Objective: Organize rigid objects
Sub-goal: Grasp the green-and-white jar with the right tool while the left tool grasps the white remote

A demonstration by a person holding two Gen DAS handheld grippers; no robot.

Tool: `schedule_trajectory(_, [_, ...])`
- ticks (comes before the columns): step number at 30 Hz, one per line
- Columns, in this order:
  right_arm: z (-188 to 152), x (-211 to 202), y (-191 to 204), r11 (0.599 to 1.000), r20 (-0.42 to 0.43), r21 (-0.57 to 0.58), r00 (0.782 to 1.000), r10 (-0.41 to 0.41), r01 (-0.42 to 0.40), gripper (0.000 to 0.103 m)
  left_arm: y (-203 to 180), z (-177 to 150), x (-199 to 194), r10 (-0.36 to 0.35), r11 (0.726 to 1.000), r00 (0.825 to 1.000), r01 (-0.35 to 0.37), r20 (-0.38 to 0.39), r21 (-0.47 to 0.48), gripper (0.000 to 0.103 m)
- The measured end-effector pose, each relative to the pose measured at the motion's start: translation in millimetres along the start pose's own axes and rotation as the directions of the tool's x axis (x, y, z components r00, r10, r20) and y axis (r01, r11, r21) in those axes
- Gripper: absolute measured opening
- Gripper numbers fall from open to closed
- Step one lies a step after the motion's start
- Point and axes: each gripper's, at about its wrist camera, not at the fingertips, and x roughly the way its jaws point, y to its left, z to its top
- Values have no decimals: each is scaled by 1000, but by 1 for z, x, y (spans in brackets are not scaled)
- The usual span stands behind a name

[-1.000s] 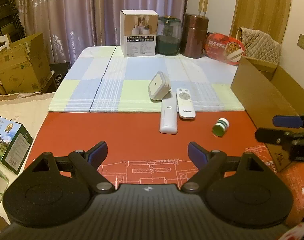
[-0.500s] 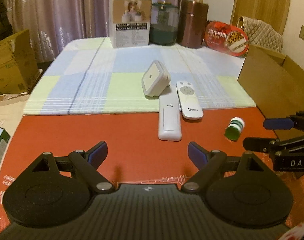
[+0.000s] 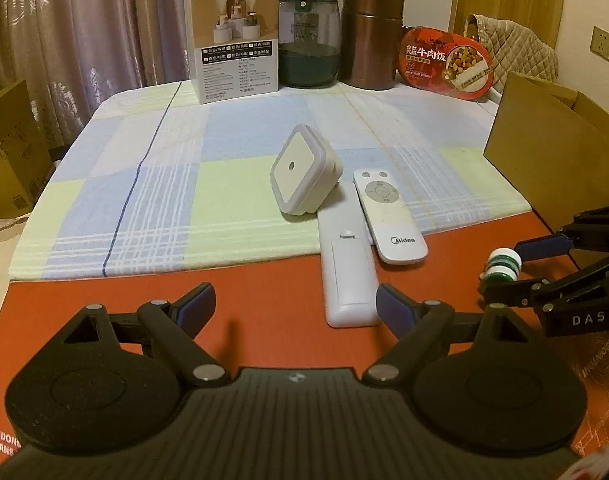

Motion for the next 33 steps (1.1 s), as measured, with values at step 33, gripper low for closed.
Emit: schedule_trajectory(33, [21, -8, -22, 976, 73, 217, 997, 7, -23, 29, -36, 12, 58, -4, 998, 1000, 4, 2, 68, 48])
